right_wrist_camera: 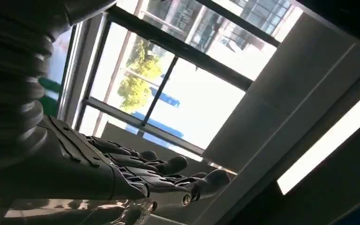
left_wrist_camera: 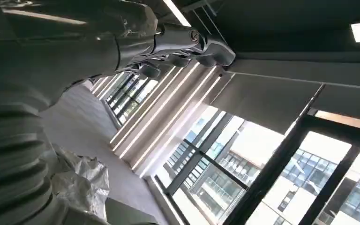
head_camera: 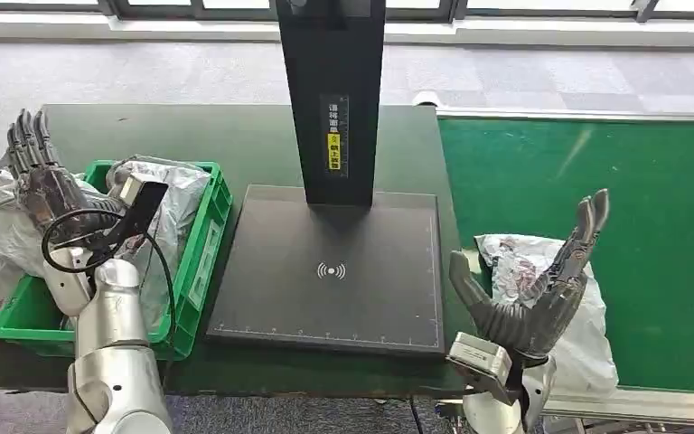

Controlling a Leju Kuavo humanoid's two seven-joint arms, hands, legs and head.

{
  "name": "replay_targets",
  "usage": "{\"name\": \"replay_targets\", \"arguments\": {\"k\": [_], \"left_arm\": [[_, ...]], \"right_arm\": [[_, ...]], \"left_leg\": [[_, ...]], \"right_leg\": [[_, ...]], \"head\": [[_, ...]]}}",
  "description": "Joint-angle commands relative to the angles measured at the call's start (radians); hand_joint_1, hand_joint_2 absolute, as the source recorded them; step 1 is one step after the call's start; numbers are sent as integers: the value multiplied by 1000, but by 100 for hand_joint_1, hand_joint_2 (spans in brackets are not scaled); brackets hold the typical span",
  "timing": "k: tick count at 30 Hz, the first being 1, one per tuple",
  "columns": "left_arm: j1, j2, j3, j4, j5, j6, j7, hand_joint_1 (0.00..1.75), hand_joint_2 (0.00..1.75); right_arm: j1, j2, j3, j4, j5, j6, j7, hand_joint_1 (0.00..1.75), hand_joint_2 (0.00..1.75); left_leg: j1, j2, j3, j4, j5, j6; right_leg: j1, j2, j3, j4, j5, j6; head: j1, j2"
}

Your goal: Moved the parcel from conveyor to table for the left to box.

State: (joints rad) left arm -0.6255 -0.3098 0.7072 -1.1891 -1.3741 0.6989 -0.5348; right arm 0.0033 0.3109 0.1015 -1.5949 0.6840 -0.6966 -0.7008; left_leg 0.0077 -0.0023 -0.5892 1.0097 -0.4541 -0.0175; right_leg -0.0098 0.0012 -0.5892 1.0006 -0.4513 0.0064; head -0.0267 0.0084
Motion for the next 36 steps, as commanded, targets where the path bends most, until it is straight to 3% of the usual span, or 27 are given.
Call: {"name": "replay_targets", "arguments": {"k": [1,2,3,5,6,13,15,17,19,24,26,31,33,36], "left_arm": [[-70,-39,167,49,48,-1,-59,0,175],[-74,-39,167,77,88,-1,-91,0,175],[-26,4,-74,253,446,-58,-163,0,175],[112,-13,-290,110,735,-262,-163,0,175],[155,-16,-338,65,800,-311,-163,0,175],[155,-16,-338,65,800,-311,-163,0,175],[227,2,-435,-5,913,-374,-163,0,175],[332,-5,-541,-116,1056,-492,-163,0,175],[407,-8,-612,-183,1130,-550,-163,0,175],[445,1,-693,-194,1182,-577,-163,0,175],[446,5,-706,-165,1167,-540,-163,0,175],[471,21,-728,-177,1167,-492,-163,0,175],[480,17,-722,-185,1160,-501,-163,0,175],[488,19,-723,-181,1137,-474,-163,0,175]], "right_arm": [[-25,38,-79,72,3,-2,3,0,175],[-26,38,-95,77,10,-2,3,0,175],[-54,38,-232,140,123,-2,66,0,175],[-108,38,-383,243,180,-2,71,0,175],[-126,38,-445,264,202,-2,62,0,175],[-126,38,-445,264,202,-2,62,0,175],[-143,38,-519,281,266,-2,102,0,175],[-178,38,-690,290,411,-2,147,0,175],[-213,38,-816,336,462,-2,119,0,175],[-263,35,-1012,400,636,-2,157,0,175],[-265,25,-1021,412,761,-2,264,0,175],[-249,-39,-918,522,801,-2,454,0,175],[-241,-94,-844,623,798,-2,563,0,175],[-305,-169,-830,903,749,25,612,0,175]], "left_leg": [[0,0,1,-1,0,0],[0,1,2,-1,0,0],[0,0,2,-1,0,0],[0,-8,4,-4,2,1],[-1,-5,3,-3,2,1],[-1,-2,0,-1,1,1],[-1,-2,1,-1,0,1],[-1,-1,1,-2,0,1],[-2,-2,3,-3,0,1],[-1,-4,2,-2,-1,2],[-1,-3,0,-1,-1,2],[-1,0,4,-4,-2,3],[-1,0,1,-2,-2,2],[-1,2,3,-3,-2,3]], "right_leg": [[1,0,2,-1,0,0],[0,0,2,-1,0,0],[1,0,2,-1,0,0],[0,-9,6,-5,0,0],[-1,-5,4,-4,0,0],[-1,-3,2,-3,1,0],[-1,-2,2,-3,1,0],[-1,-2,3,-4,1,0],[-1,-2,4,-4,0,0],[-1,-4,4,-4,-1,1],[-1,-3,2,-3,-1,1],[-1,0,5,-6,0,1],[0,0,2,-4,0,1],[0,2,4,-6,1,1]], "head": [[0,0],[0,0],[0,0],[0,0],[0,0],[0,0],[0,0],[0,0],[0,0],[0,0],[0,0],[0,0],[0,0],[0,0]]}}
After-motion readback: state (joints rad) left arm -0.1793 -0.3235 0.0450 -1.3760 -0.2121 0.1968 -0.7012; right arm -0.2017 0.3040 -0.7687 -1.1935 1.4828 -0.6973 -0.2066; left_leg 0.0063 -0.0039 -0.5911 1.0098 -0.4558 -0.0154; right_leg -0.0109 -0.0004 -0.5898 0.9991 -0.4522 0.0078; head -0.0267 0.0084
